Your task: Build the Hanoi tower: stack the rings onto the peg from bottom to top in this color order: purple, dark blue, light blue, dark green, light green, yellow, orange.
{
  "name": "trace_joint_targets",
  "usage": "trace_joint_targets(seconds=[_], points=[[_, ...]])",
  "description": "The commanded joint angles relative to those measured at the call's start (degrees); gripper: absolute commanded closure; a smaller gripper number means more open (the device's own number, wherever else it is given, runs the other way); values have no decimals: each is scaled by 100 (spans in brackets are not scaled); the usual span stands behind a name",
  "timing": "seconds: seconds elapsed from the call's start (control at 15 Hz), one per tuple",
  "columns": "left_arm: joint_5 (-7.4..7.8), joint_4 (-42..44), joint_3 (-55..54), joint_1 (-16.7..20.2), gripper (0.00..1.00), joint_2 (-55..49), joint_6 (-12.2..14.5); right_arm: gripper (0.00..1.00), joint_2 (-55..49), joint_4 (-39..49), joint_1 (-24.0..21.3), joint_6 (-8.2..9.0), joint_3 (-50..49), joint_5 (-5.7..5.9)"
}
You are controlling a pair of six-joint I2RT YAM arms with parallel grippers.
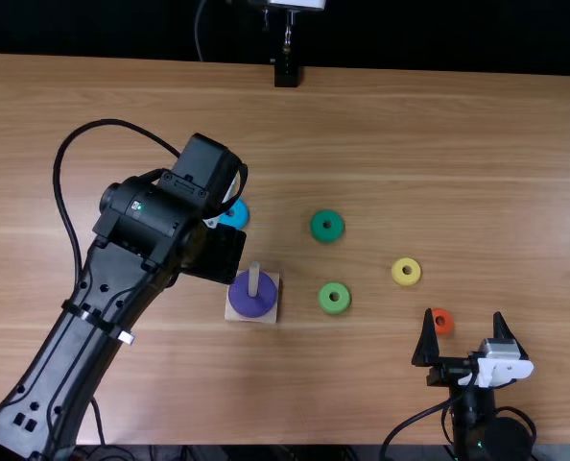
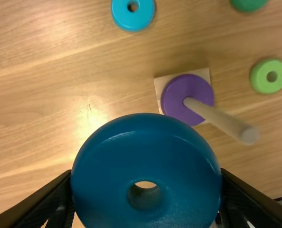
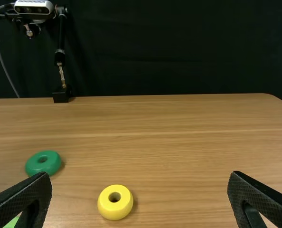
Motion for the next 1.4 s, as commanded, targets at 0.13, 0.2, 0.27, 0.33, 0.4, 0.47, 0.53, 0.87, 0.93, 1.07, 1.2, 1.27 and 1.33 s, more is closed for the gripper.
trace_joint_targets(seconds=[0.13,0.2,0.27,0.33,0.4,0.47,0.53,0.87,0.93,1.07,1.2,1.27,1.33], points=[[-23,-53,256,-292,100,318,-138,0,-8,16,-39,22,-49,13],[-23,-53,309,-380,100,371,-149,0,-8,16,-39,22,-49,13],[-23,-53,388,-433,100,389,-201,0,-8,16,-39,22,-49,13],[-23,-53,432,-459,100,442,-286,0,-8,16,-39,22,-49,13],[-33,-42,450,-512,100,512,-328,0,-8,16,-39,22,-49,13],[-33,-32,503,-565,100,547,-328,0,-8,16,-39,22,-49,13],[-23,-32,538,-591,100,556,-338,0,-8,16,-39,22,-49,13],[-2,-11,634,-732,100,793,-349,0,-8,16,-39,22,-49,13],[-12,0,643,-785,100,802,-381,0,-8,16,-39,22,-49,13],[-23,11,713,-802,100,811,-476,0,-8,16,-39,22,-49,13],[-23,11,757,-811,100,881,-476,0,-8,16,-39,22,-49,13],[-33,0,810,-837,100,986,-476,0,-8,16,-39,22,-49,13],[-33,-11,863,-864,100,1013,-476,0,-8,16,-39,22,-49,13]])
